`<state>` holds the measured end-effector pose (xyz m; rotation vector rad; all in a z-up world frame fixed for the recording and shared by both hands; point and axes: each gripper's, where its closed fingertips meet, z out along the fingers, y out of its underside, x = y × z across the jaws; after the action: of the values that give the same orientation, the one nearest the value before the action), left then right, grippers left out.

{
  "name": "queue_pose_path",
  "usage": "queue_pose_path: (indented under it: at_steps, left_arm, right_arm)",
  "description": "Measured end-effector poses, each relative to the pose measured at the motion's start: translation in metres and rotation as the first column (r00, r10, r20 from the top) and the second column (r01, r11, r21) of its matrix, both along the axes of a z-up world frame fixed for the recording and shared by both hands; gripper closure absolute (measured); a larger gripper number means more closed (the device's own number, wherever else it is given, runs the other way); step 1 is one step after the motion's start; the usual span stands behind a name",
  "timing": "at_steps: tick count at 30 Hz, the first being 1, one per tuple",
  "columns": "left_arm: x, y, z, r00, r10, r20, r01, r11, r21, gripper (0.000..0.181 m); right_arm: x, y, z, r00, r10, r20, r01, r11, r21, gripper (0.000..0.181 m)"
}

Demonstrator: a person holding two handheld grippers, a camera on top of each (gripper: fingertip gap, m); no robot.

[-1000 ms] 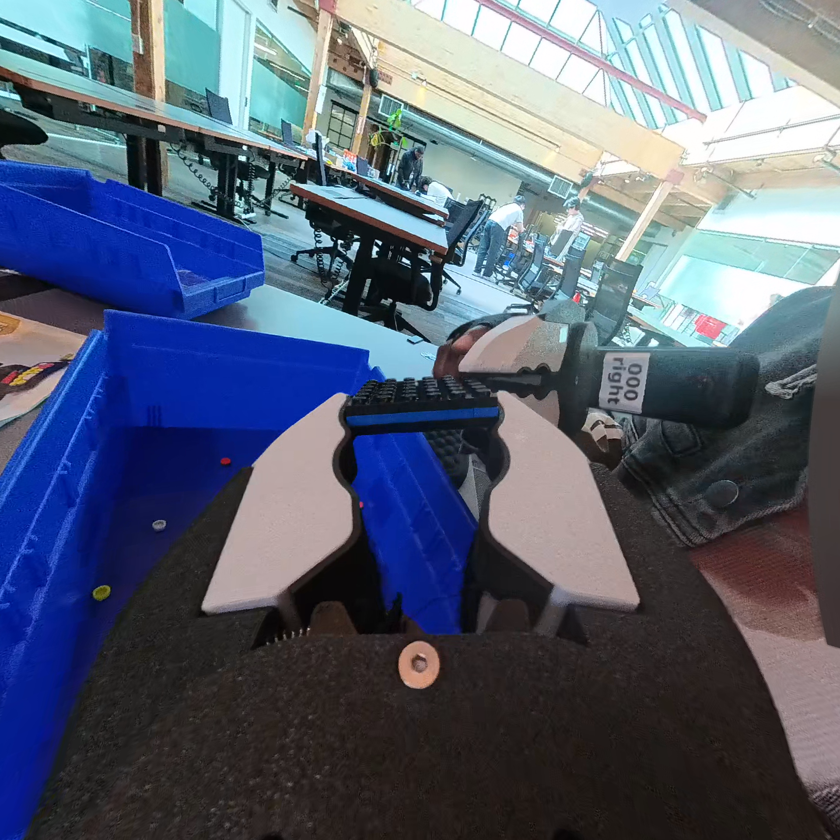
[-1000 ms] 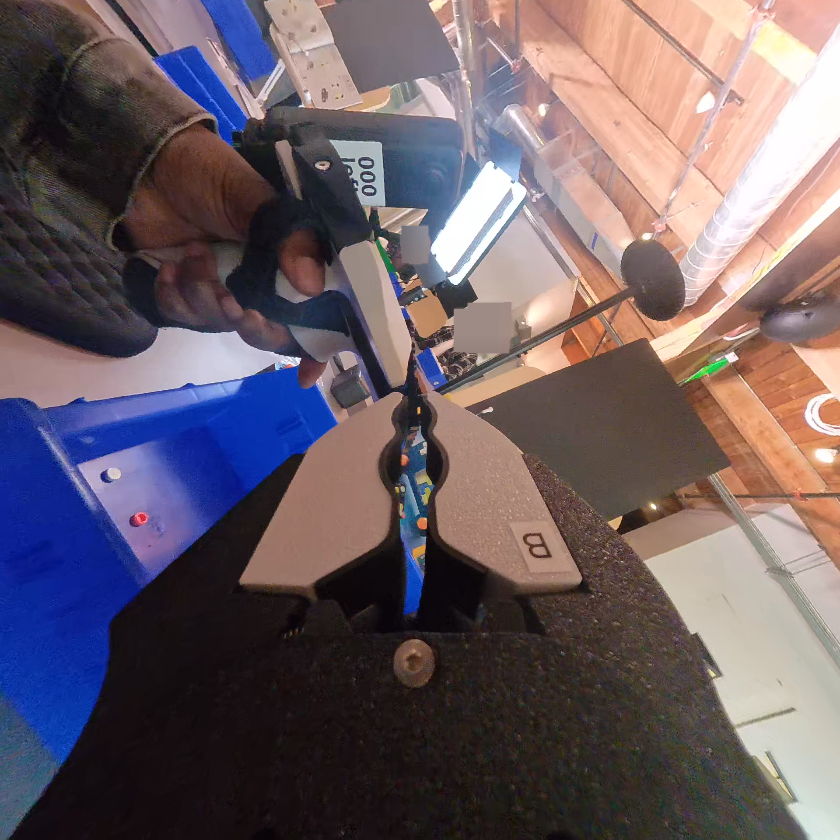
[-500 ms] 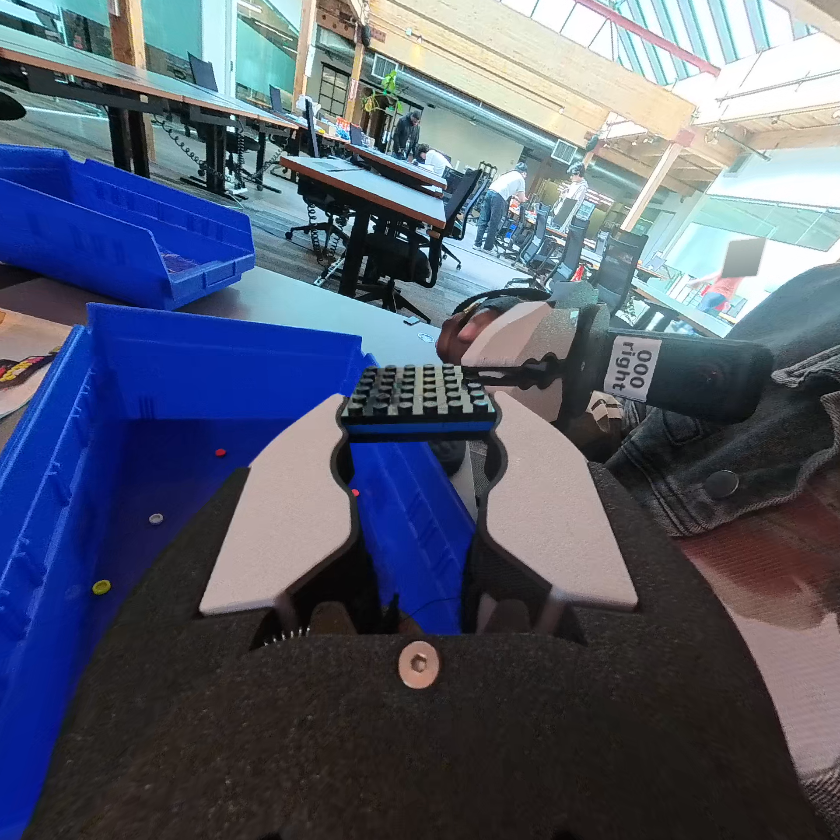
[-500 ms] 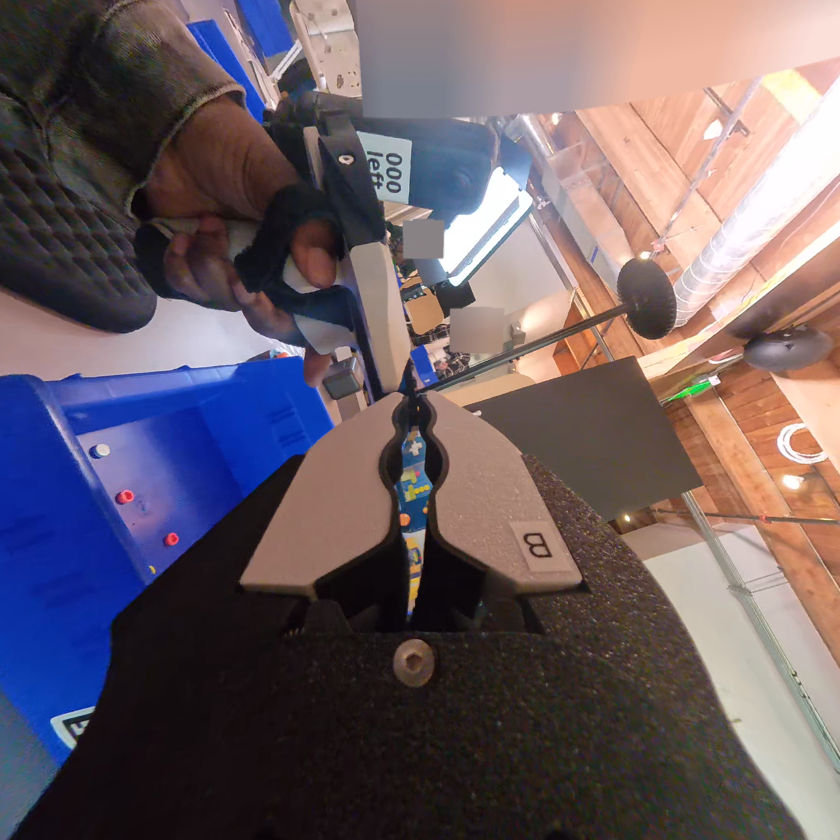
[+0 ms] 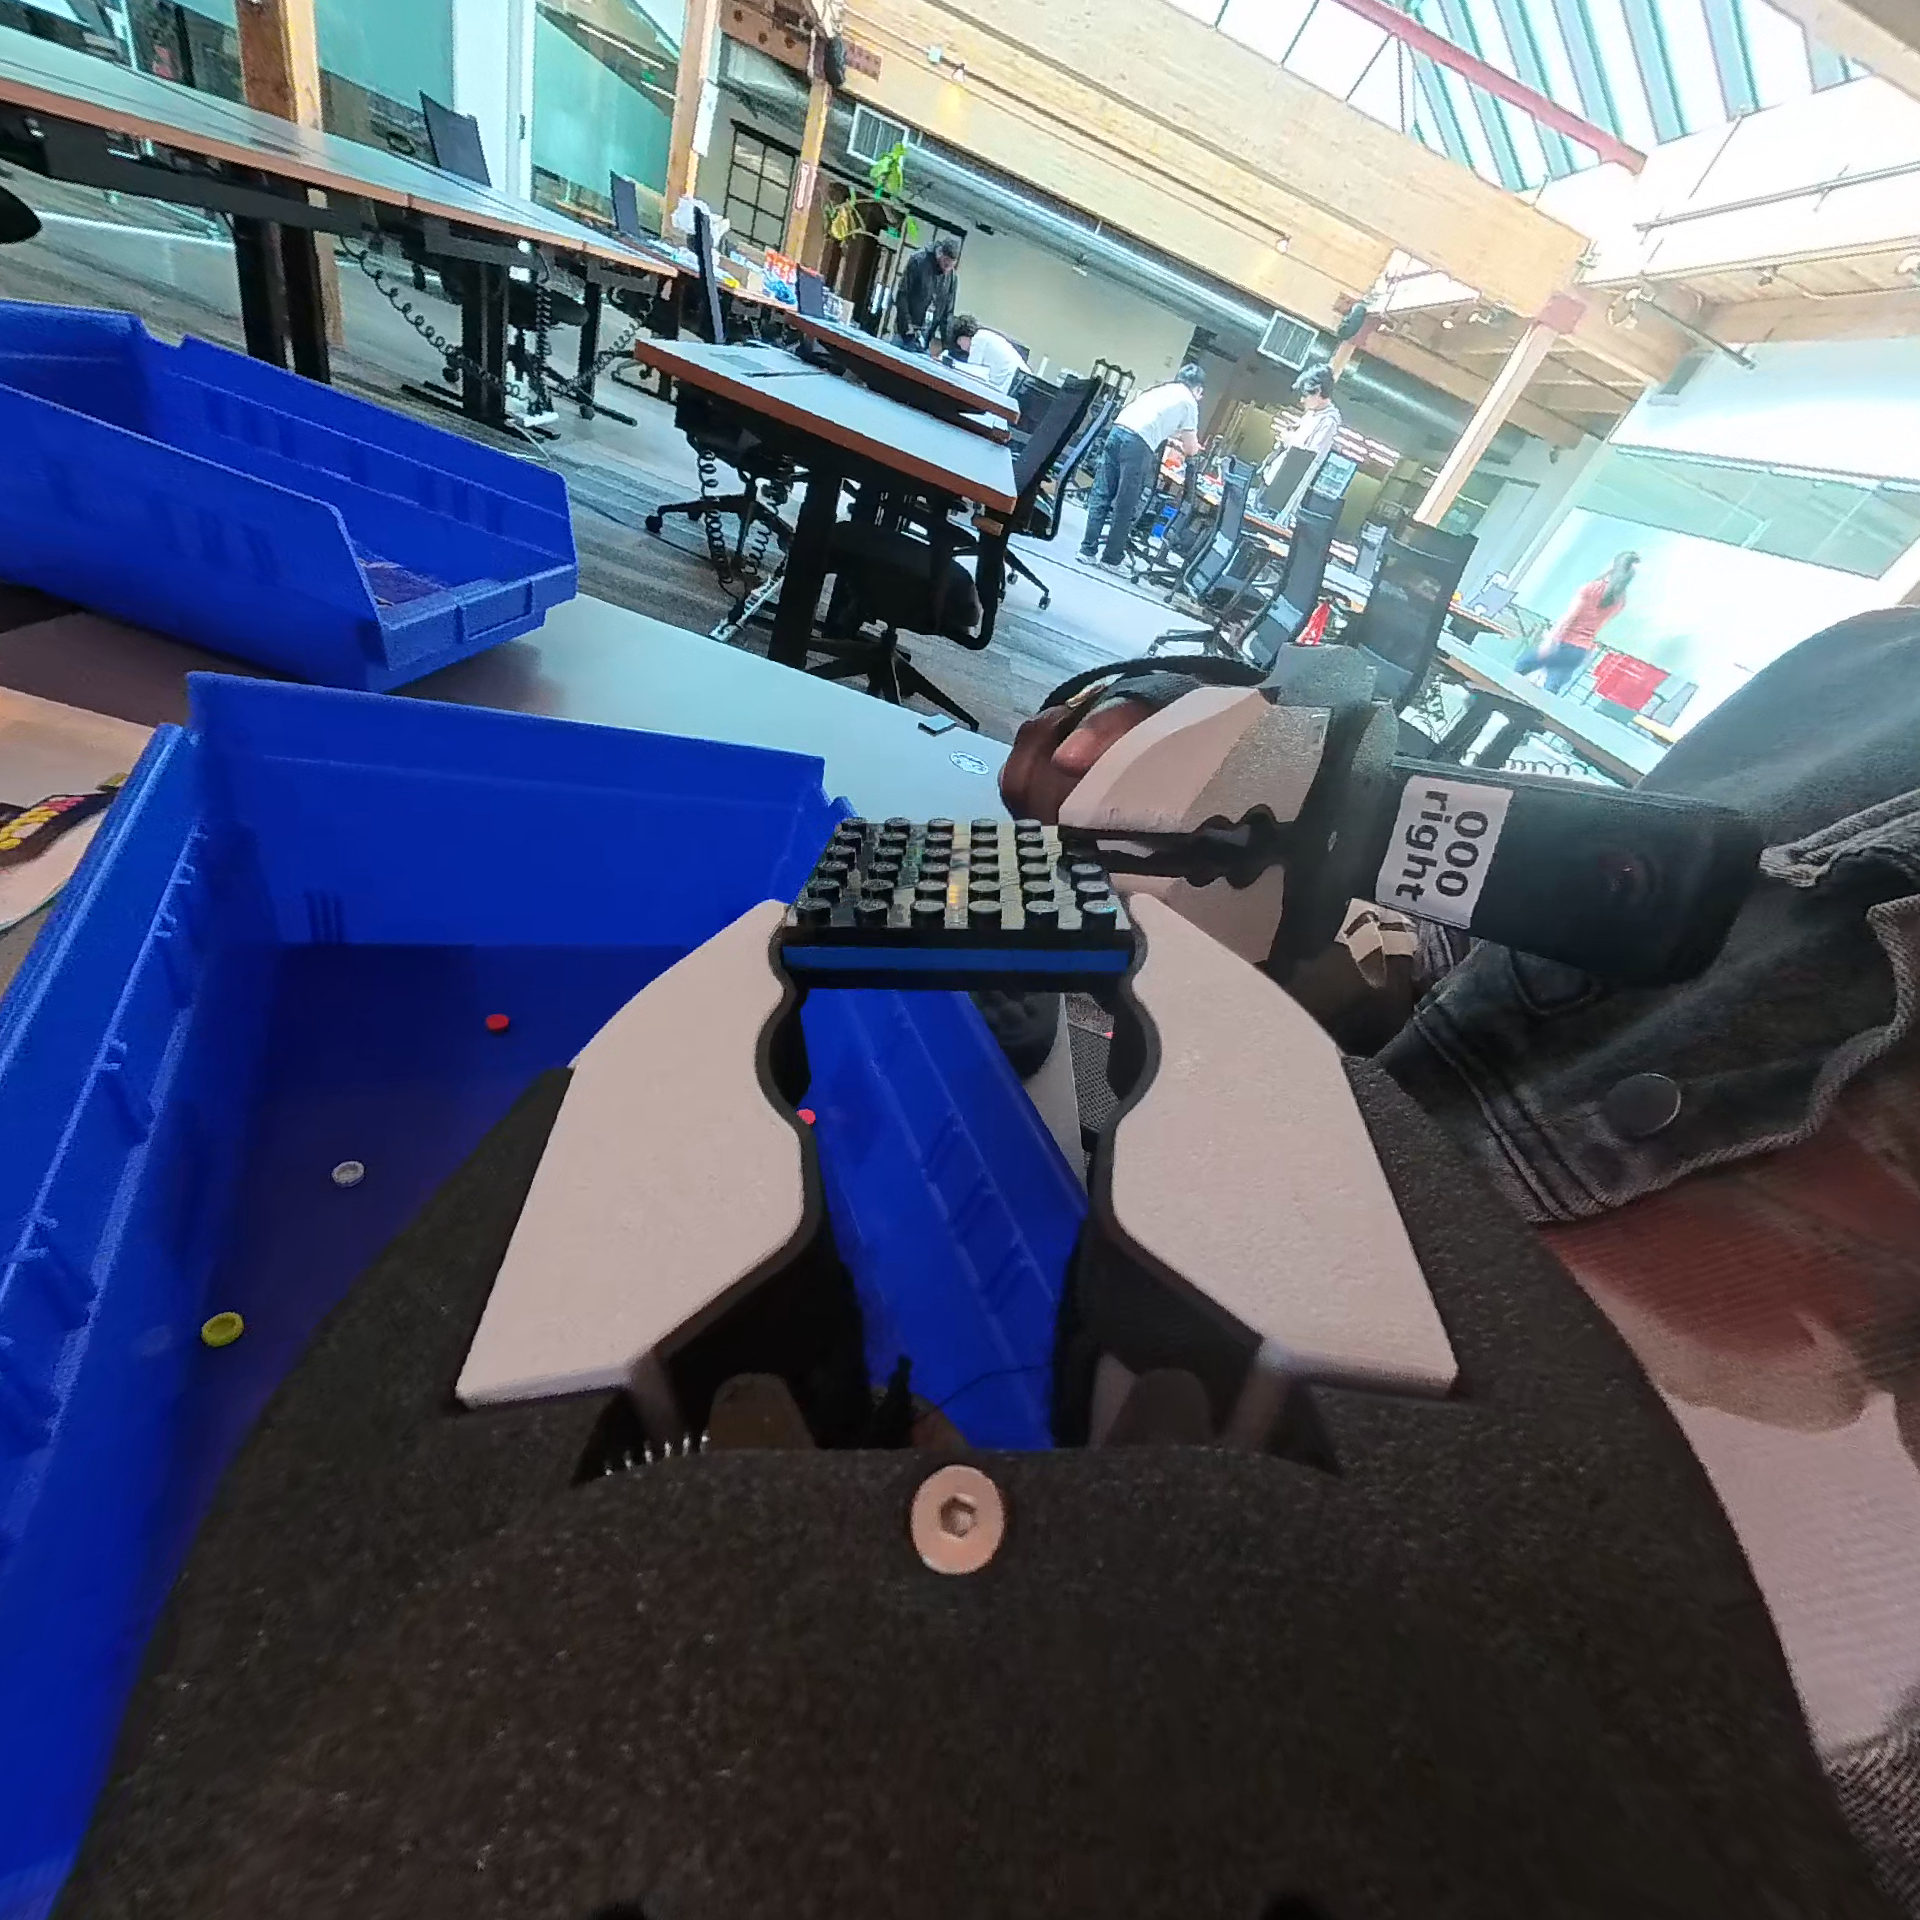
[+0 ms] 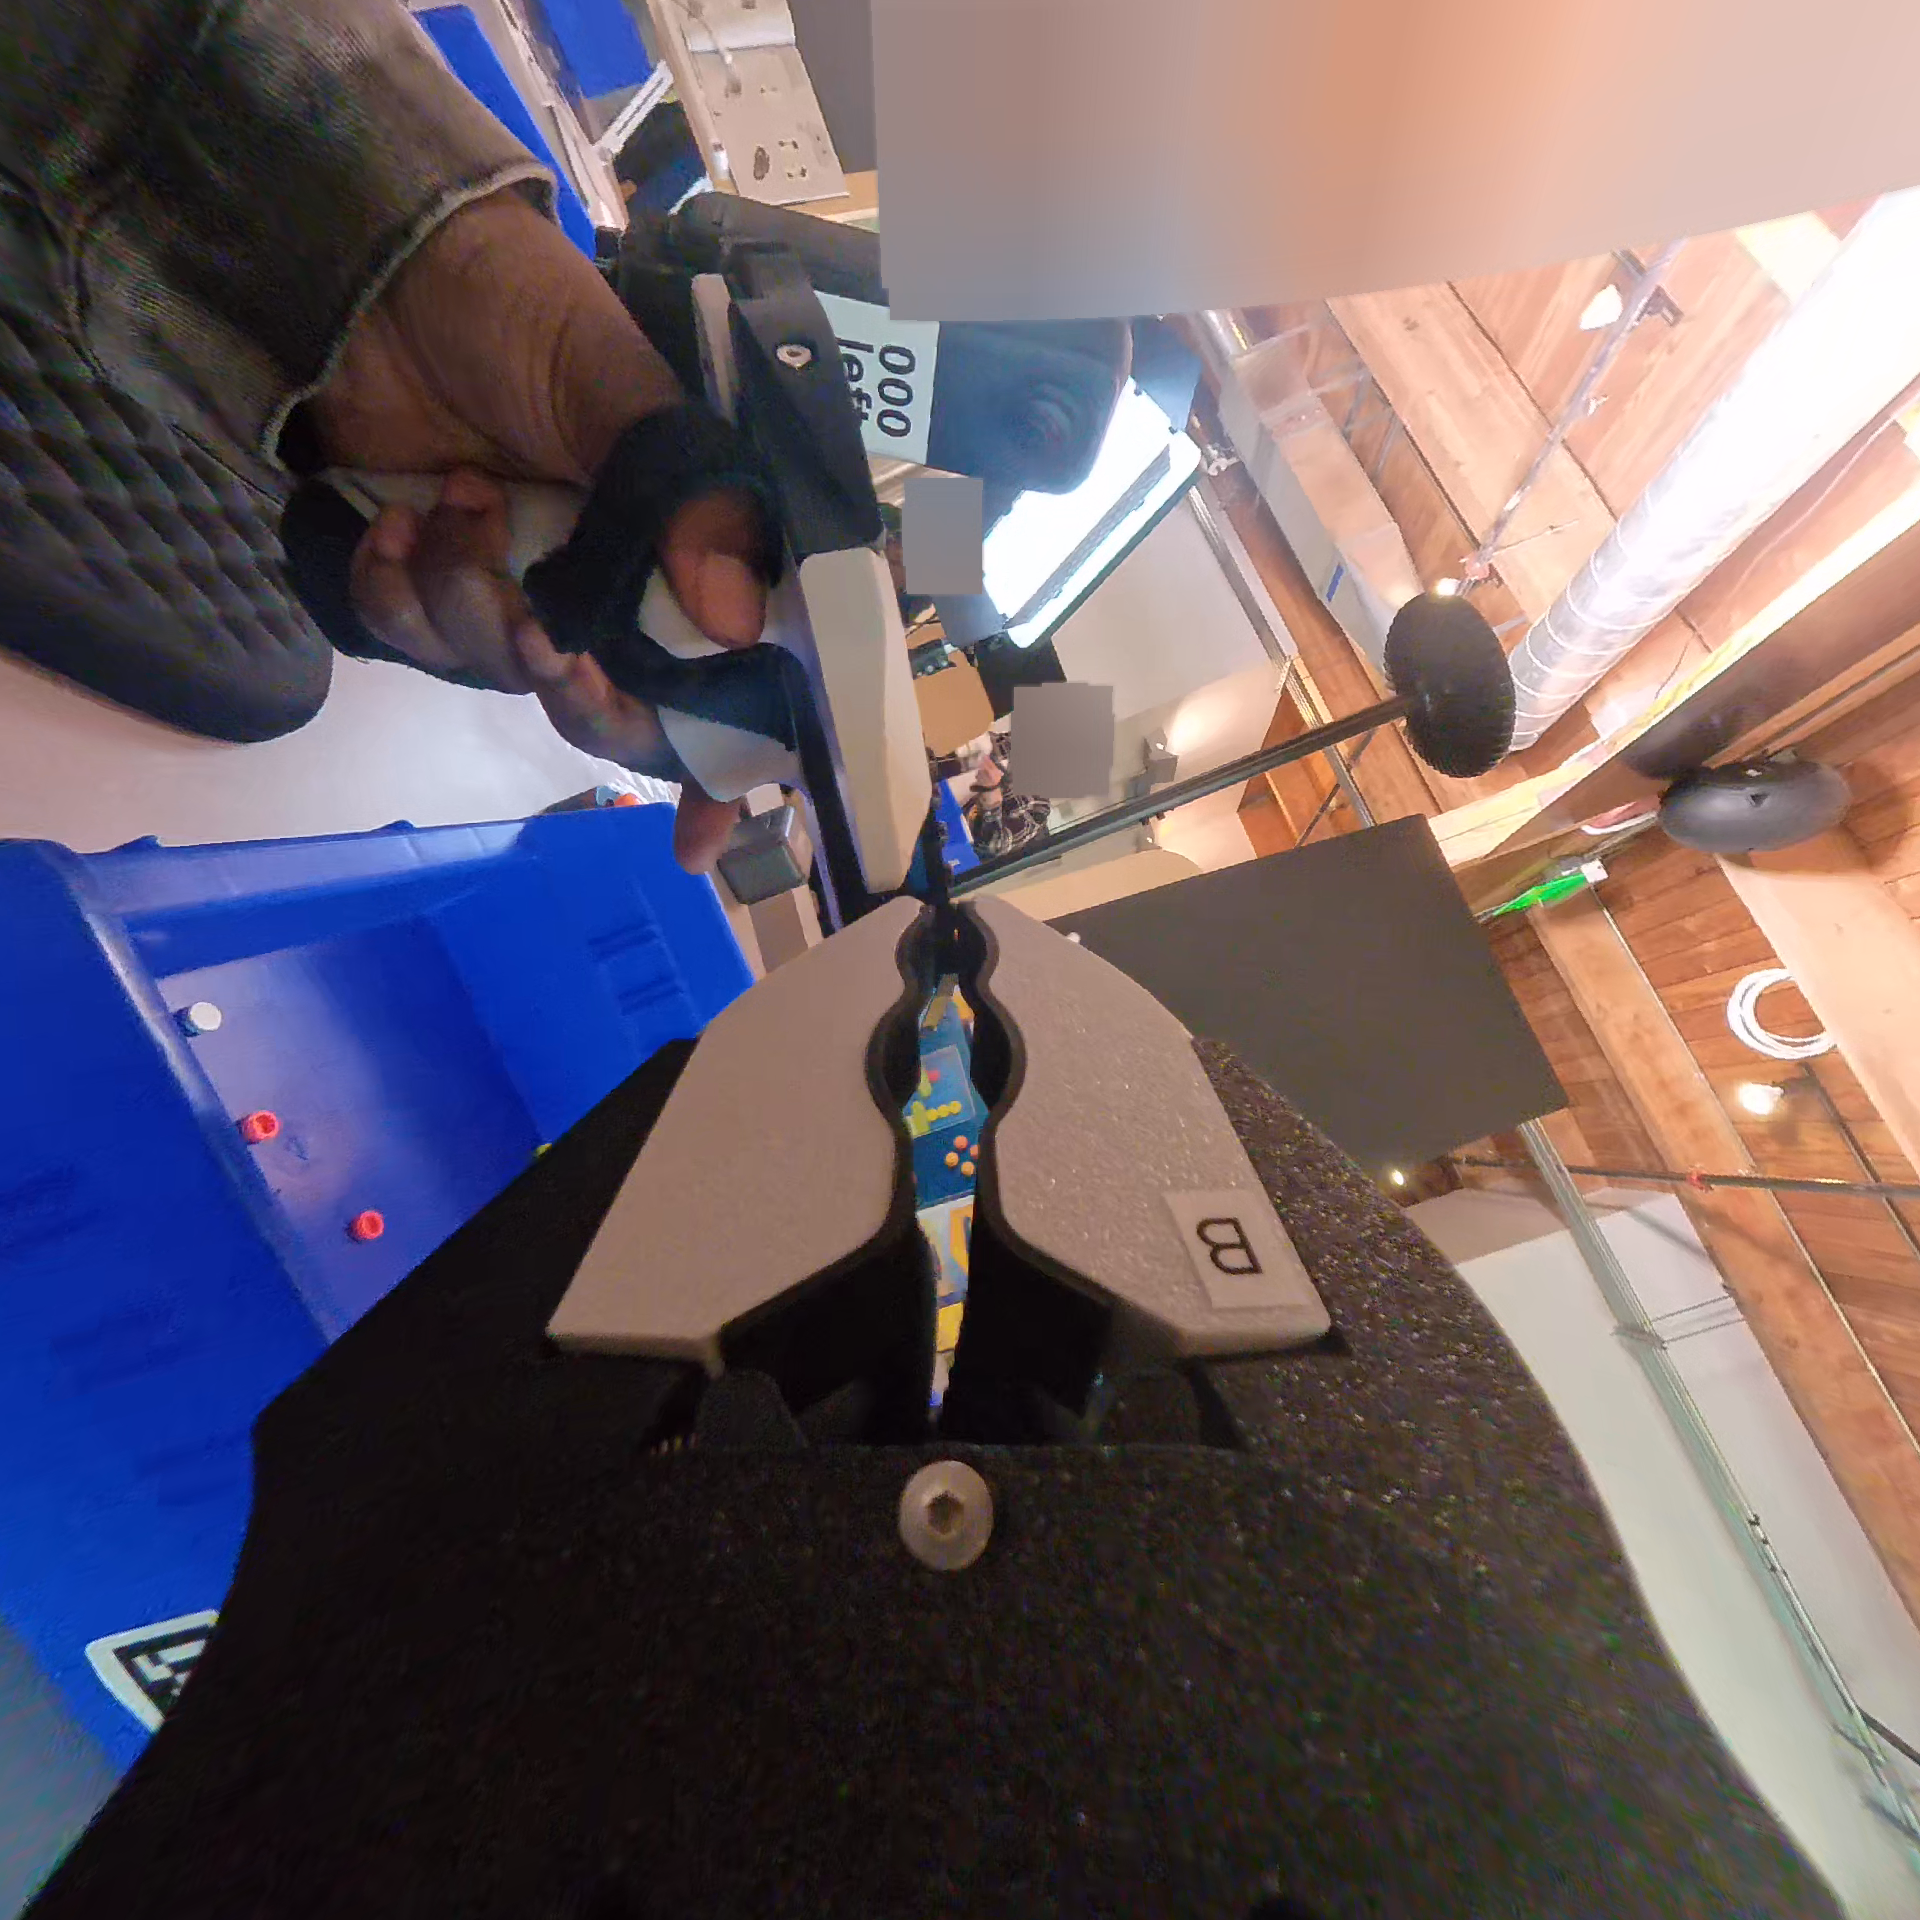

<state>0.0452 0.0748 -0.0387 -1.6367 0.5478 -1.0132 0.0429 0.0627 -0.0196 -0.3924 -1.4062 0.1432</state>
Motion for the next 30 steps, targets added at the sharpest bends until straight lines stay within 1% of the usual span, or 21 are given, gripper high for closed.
queue_pose_path:
  at_steps: [5, 11, 14, 16, 19, 20, 21, 23, 25, 27, 29, 30]
  left_arm:
    - [0.0, 0.001, -0.001, 1.0, -0.005, 0.007, 0.005, 1.0, -0.003, 0.126]
    - [-0.002, 0.0, -0.004, 0.999, -0.009, 0.033, 0.009, 1.0, -0.022, 0.126]
    - [-0.003, 0.0, -0.004, 0.997, -0.018, 0.081, 0.02, 0.999, -0.026, 0.126]
    - [-0.004, 0.001, -0.011, 0.996, -0.016, 0.09, 0.021, 0.998, -0.053, 0.126]
    - [-0.006, 0.005, -0.034, 1.0, 0.014, -0.02, -0.015, 0.996, -0.09, 0.126]
    - [-0.007, 0.008, -0.043, 0.995, 0.029, -0.091, -0.039, 0.994, -0.1, 0.125]
    - [-0.011, 0.012, -0.048, 0.987, 0.063, -0.15, -0.078, 0.993, -0.093, 0.126]
    - [-0.019, 0.019, -0.056, 0.958, 0.081, -0.276, -0.111, 0.989, -0.095, 0.126]
    - [-0.026, 0.022, -0.068, 0.906, 0.064, -0.418, -0.124, 0.985, -0.118, 0.126]
    - [-0.031, 0.023, -0.073, 0.877, 0.017, -0.481, -0.106, 0.982, -0.159, 0.127]
    - [-0.036, 0.026, -0.081, 0.815, -0.021, -0.579, -0.108, 0.976, -0.187, 0.126]
    - [-0.038, 0.024, -0.091, 0.774, -0.077, -0.629, -0.095, 0.968, -0.234, 0.127]
  right_arm:
    - [-0.001, 0.001, -0.001, 1.0, 0.006, 0.006, -0.006, 1.0, -0.02, 0.177]
    - [-0.004, 0.002, -0.005, 0.998, 0.035, 0.059, -0.03, 0.996, -0.084, 0.177]
    - [-0.006, 0.0, -0.005, 0.996, 0.054, 0.072, -0.047, 0.995, -0.09, 0.177]
    - [-0.008, 0.001, -0.008, 0.994, 0.054, 0.093, -0.043, 0.992, -0.116, 0.177]
    - [-0.012, 0.007, -0.027, 0.983, 0.061, 0.173, -0.025, 0.979, -0.203, 0.177]
    - [-0.014, 0.01, -0.031, 0.98, 0.064, 0.189, -0.018, 0.972, -0.236, 0.178]
    - [-0.016, 0.016, -0.037, 0.976, 0.064, 0.208, -0.004, 0.961, -0.276, 0.177]
    - [-0.021, 0.023, -0.044, 0.971, 0.088, 0.224, 0.0, 0.931, -0.365, 0.177]
    - [-0.025, 0.028, -0.053, 0.96, 0.087, 0.267, 0.019, 0.929, -0.369, 0.177]
    - [-0.028, 0.031, -0.057, 0.957, 0.091, 0.276, 0.018, 0.929, -0.37, 0.177]
    - [-0.03, 0.036, -0.058, 0.954, 0.088, 0.286, 0.03, 0.922, -0.386, 0.178]
    - [-0.031, 0.036, -0.059, 0.95, 0.088, 0.299, 0.03, 0.929, -0.369, 0.178]
